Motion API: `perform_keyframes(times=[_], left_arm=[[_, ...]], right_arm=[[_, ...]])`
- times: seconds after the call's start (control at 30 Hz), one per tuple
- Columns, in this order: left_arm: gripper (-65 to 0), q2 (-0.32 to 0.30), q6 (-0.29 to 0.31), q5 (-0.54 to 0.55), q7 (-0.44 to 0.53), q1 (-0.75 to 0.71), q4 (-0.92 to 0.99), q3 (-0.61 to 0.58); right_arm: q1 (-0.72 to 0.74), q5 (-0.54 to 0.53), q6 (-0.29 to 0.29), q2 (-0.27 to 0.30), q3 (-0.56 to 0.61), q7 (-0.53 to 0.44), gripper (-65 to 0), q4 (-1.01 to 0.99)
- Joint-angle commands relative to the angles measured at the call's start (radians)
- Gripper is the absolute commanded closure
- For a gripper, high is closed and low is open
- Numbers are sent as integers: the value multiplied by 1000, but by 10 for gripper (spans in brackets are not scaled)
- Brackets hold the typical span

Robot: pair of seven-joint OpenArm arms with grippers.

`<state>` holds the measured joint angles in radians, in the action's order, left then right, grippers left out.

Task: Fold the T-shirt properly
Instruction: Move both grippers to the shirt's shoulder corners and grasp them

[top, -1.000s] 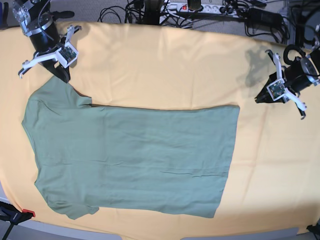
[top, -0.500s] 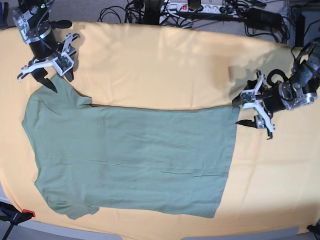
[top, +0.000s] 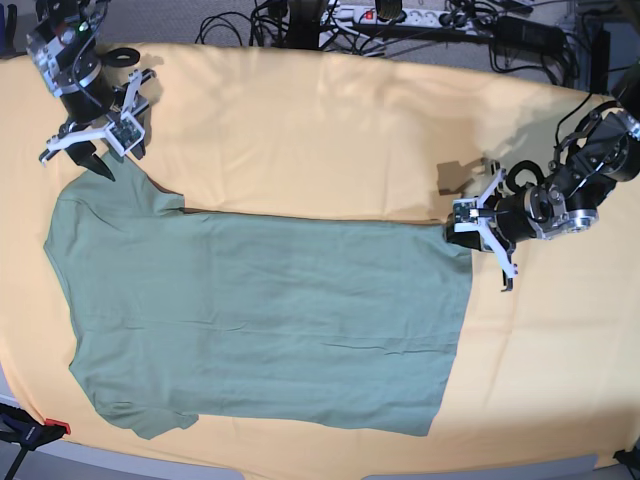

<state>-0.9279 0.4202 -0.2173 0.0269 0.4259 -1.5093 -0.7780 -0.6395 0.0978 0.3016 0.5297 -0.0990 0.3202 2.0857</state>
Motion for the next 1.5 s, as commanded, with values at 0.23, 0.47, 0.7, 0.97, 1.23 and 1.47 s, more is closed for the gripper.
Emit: perform_keyframes(times=[0.23,0.47,0.7,0.97,1.23,1.47], left_arm=[[0,-11,-25,53,-32,26,-9,13],[0,-11,-25,54,-31,26,-9,13],[0,-11,-25,54,-31,26,-9,13],[0,-11,-25,77,-27,27,-9,13],[0,-29,-24,103,-29,69,-35,13],[0,-105,102,161,-27,65,-142,13]], right_arm=[[108,-114,140,89,-6,19,-321,-146],[142,-150,178,152,-5,58,-321,-253],[175,-150,178,154,-4,58,-318,-333],[188,-207,291,154,-3,57,0,-340],[188,-202,190,155,-13,62,0,-264],[133,-194,156,155,-14,211,0,-95]])
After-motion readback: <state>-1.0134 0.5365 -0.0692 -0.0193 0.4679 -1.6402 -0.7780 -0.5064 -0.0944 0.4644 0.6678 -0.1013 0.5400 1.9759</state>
